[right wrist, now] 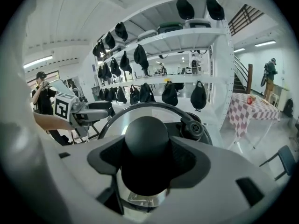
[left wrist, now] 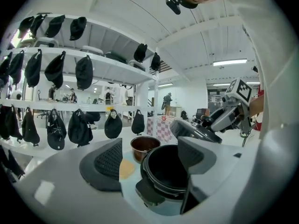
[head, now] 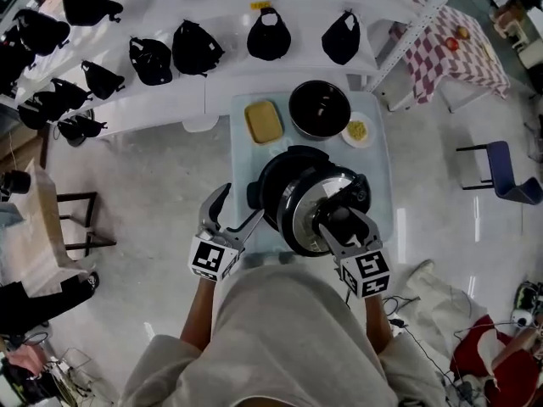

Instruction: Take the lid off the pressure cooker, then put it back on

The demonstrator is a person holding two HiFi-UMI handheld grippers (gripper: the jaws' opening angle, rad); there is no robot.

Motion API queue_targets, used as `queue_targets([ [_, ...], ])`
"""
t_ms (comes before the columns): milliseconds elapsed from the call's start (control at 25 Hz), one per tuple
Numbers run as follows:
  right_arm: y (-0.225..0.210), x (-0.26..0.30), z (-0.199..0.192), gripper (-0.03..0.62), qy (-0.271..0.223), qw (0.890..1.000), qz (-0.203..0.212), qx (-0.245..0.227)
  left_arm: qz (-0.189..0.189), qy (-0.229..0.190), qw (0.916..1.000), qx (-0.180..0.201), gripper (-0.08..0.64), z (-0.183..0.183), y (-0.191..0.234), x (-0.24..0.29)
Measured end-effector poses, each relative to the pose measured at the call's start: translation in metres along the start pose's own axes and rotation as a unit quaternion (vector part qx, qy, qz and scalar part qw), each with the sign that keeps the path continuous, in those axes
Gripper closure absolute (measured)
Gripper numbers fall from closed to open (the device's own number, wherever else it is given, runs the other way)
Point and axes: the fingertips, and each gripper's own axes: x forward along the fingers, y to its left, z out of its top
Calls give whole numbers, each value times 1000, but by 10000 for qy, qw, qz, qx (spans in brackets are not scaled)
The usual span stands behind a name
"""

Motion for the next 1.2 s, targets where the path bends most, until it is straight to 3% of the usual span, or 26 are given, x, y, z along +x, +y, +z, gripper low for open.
queue_targets([
  [240, 12, 29, 12, 321, 220, 9993, 159, -272, 97, -63, 9999, -90, 206, -2, 17, -10],
  [520, 18, 71, 4, 321, 812, 9949, 187, -560, 82, -115, 9998, -105, 206, -3, 30, -13],
  [960, 16, 107, -7, 320, 1704, 9801, 319, -967, 23, -198, 9997, -132, 206, 0, 36, -17],
  [1200, 15, 119, -4, 319, 1938, 9741, 429, -1085, 19, -187, 9997, -162, 206, -1, 34, -17],
])
